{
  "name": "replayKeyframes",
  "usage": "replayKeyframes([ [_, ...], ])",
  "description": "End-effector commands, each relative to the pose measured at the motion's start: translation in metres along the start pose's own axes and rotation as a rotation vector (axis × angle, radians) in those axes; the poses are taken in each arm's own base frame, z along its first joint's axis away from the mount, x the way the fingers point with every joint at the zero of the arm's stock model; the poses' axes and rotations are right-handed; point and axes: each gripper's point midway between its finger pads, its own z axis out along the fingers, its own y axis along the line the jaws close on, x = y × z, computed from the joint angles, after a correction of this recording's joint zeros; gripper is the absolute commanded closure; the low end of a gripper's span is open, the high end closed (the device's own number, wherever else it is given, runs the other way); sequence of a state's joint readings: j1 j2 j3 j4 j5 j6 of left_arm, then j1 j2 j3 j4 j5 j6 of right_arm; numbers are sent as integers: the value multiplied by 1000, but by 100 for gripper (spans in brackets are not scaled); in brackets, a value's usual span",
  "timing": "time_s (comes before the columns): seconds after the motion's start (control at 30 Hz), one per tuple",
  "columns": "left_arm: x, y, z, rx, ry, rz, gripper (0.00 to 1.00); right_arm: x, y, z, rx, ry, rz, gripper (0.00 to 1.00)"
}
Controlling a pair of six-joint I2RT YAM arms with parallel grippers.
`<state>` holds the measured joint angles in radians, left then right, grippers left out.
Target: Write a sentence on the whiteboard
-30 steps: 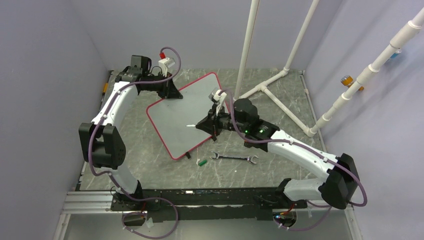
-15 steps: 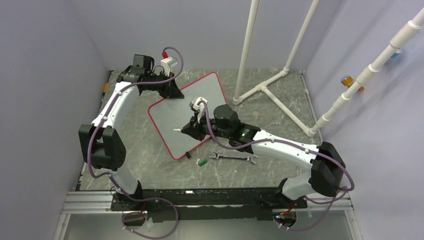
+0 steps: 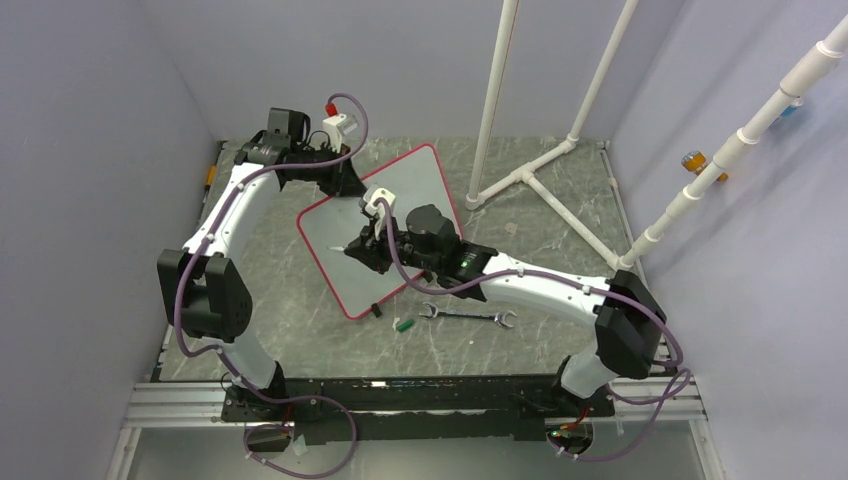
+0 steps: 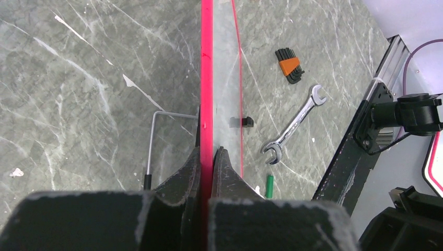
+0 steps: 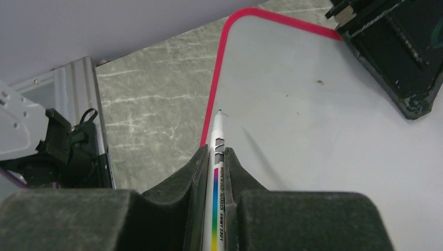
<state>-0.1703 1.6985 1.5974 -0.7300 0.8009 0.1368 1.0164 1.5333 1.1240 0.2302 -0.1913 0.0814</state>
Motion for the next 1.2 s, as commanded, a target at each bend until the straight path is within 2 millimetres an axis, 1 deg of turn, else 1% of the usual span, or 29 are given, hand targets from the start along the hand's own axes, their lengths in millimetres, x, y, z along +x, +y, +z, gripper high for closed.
replayKeyframes([
  [0.0, 30, 51, -5, -253, 141, 126, 100, -48, -3, 11, 28, -141, -33, 100],
  [0.27, 29, 51, -5, -261, 139, 126, 100, -59, -11, 27, 61, -172, -36, 100],
  [0.5, 30, 51, -5, -261, 143, 124, 100, -57, -19, 36, 97, -174, -33, 100],
  [0.83, 29, 51, -4, -256, 142, 121, 100, -31, -25, 36, 124, -120, -18, 100],
  [1.17, 29, 50, -5, -258, 141, 128, 100, -6, -29, 25, 150, -70, 1, 100],
])
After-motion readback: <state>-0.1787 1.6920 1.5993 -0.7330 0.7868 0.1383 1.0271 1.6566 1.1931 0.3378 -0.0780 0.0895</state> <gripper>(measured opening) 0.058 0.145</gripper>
